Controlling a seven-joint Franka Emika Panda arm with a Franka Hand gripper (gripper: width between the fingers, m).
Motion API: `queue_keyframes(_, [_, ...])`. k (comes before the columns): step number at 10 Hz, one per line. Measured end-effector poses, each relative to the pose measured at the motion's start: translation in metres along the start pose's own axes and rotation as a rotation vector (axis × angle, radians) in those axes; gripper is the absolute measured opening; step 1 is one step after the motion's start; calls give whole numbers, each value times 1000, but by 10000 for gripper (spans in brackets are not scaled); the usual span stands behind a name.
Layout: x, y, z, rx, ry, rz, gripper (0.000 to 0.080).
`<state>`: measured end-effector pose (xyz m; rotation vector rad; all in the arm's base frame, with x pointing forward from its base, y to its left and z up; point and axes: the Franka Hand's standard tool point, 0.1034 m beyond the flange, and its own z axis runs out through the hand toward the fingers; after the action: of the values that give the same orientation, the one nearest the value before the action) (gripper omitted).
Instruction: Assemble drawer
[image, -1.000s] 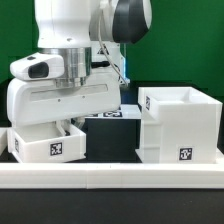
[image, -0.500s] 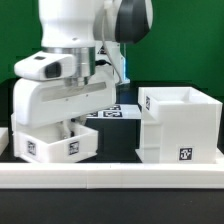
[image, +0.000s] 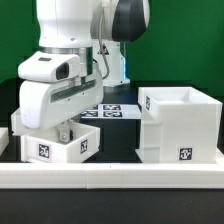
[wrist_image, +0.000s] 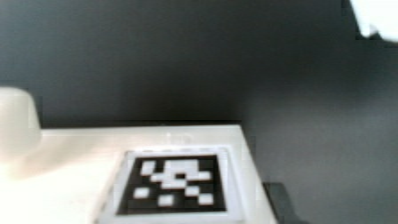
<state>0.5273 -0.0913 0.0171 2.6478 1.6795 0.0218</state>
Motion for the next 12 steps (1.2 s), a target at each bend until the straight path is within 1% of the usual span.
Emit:
queue_keyframes(1, [0, 0, 0, 0, -4, -46, 41])
queue_keyframes(3, [5, -4, 0, 4, -27, -204, 41])
queue_keyframes(4, [5, -5, 1, 7, -38, -307, 41])
queue_keyframes(5, [2, -5, 1, 8, -39, -331, 42])
queue_keyframes(7, [3, -5, 2, 10, -39, -331, 42])
queue_keyframes(8, [8, -8, 4, 14, -36, -333, 42])
queue_keyframes(11, [39, -18, 4, 18, -23, -344, 42])
queue_keyframes(12, [45, -21, 4, 19, -21, -354, 42])
